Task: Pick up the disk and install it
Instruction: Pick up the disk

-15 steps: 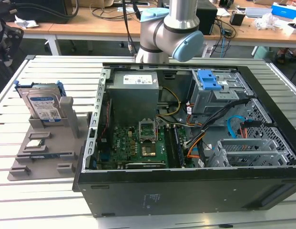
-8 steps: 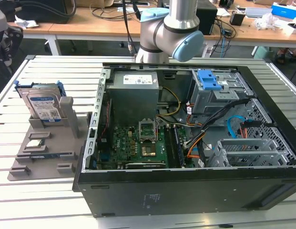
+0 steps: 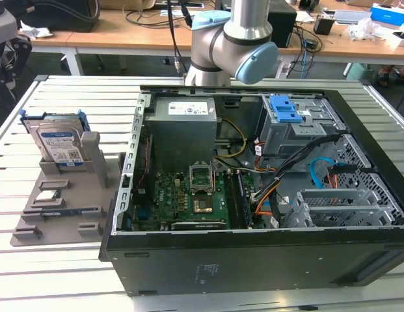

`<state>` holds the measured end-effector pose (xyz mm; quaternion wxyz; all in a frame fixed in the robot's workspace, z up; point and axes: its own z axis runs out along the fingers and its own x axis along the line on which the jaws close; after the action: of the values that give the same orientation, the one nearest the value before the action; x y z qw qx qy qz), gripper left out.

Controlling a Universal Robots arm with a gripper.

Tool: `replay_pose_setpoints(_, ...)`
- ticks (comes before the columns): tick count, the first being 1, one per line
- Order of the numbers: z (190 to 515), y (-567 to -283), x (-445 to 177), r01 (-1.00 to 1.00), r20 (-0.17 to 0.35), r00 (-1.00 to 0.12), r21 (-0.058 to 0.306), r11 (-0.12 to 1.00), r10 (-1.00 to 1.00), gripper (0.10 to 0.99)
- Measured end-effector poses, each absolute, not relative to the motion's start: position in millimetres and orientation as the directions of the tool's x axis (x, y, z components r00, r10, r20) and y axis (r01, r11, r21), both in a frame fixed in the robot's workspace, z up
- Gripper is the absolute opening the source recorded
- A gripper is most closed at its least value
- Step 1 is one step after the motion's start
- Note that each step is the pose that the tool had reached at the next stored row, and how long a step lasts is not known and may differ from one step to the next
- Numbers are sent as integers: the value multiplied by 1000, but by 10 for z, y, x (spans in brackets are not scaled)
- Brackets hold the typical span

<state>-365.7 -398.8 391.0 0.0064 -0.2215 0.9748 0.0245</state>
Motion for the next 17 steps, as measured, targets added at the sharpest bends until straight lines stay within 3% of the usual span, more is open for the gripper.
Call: replay_pose_setpoints(17,3910,-3988,-3657,-600,-23,-800,45,799,-599,106)
